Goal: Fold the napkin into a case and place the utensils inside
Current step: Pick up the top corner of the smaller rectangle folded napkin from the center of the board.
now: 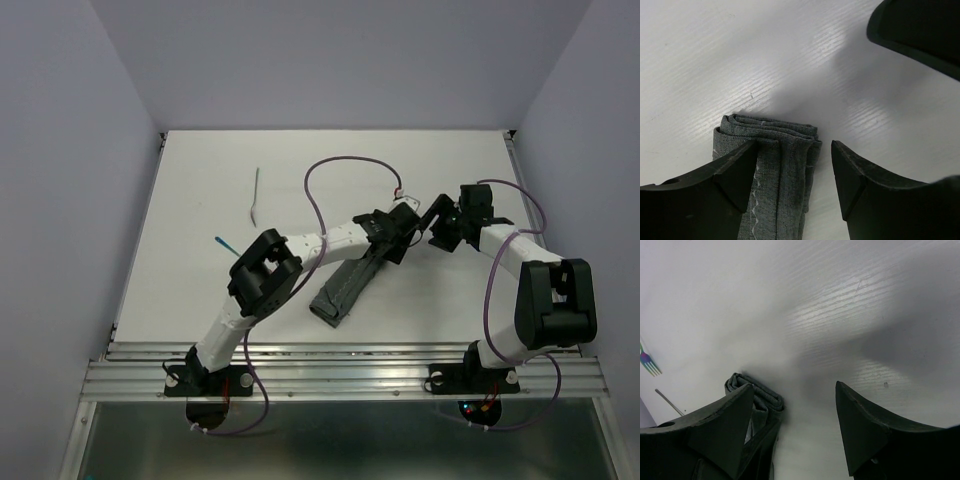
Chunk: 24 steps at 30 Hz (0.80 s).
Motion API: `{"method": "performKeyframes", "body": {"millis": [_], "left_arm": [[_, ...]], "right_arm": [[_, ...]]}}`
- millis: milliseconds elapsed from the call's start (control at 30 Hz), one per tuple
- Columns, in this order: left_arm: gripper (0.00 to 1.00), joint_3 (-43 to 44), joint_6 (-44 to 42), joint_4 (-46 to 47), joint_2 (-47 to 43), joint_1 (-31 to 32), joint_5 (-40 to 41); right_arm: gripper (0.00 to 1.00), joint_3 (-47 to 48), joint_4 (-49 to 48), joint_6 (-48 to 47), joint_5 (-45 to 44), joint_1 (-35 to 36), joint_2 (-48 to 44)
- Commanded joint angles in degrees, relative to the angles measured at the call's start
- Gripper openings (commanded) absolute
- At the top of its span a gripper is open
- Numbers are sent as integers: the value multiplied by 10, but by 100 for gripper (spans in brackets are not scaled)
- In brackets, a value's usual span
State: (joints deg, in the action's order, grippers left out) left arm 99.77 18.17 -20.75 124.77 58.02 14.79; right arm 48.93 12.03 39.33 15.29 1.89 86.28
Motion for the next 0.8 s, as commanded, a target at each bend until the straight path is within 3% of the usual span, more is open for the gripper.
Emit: {"method": "performKeyframes", "body": {"millis": [0, 100, 567, 767], "left_arm": [[71, 37, -11, -23, 11, -2, 34], [69, 38, -13, -23, 16, -2, 38], [36, 48, -15, -31, 30, -2, 44], [35, 47, -12, -31, 26, -2, 40]], "right_arm": [[72, 12, -1, -8, 4, -4, 0], [72, 11, -1, -8, 4, -4, 1], [72, 9, -1, -7, 4, -4, -1], [72, 7, -2, -7, 6, -4, -1]]}}
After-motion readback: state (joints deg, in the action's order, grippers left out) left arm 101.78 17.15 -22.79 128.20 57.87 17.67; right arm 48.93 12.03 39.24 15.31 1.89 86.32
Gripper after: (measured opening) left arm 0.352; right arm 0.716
